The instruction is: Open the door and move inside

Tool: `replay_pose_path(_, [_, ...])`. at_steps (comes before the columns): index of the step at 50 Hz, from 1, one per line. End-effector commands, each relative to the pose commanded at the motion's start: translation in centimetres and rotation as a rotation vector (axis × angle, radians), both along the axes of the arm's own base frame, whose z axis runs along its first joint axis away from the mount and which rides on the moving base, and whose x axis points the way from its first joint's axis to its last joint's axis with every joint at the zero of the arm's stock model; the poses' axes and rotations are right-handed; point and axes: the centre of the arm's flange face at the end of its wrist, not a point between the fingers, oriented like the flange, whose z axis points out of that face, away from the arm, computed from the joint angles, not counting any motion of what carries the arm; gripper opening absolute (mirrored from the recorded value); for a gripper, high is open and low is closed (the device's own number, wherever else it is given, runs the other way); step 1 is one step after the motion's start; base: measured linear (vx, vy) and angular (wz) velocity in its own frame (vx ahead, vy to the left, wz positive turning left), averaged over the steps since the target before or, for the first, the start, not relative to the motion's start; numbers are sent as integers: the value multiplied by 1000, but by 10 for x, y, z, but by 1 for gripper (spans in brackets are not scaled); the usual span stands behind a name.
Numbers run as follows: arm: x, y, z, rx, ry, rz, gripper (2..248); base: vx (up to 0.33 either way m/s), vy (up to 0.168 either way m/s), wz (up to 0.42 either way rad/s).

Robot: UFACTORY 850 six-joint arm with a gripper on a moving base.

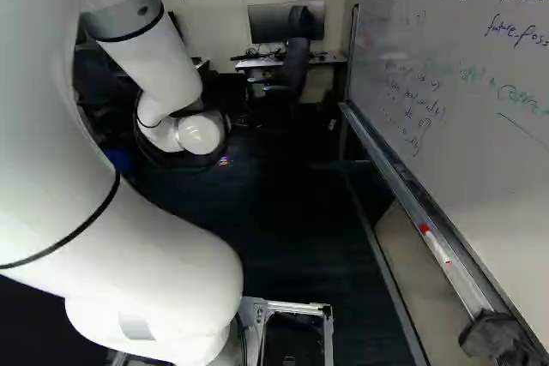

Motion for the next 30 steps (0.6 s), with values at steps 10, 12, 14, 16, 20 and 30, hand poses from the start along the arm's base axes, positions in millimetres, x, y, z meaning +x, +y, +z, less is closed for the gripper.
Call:
replay_pose_path(10, [0,0,0,0,0,0,247,187,4,-10])
replay_pose_path(12, [0,0,0,0,0,0,247,182,5,-8])
replay_pose_path(14, [0,0,0,0,0,0,247,179,3,-4])
replay_pose_path(16, [0,0,0,0,0,0,247,182,2,-8])
replay_pose_path(20, [0,0,0,0,0,0,247,182,7,-11])
replay_pose_path(30, [0,0,0,0,0,0,247,158,7,-2])
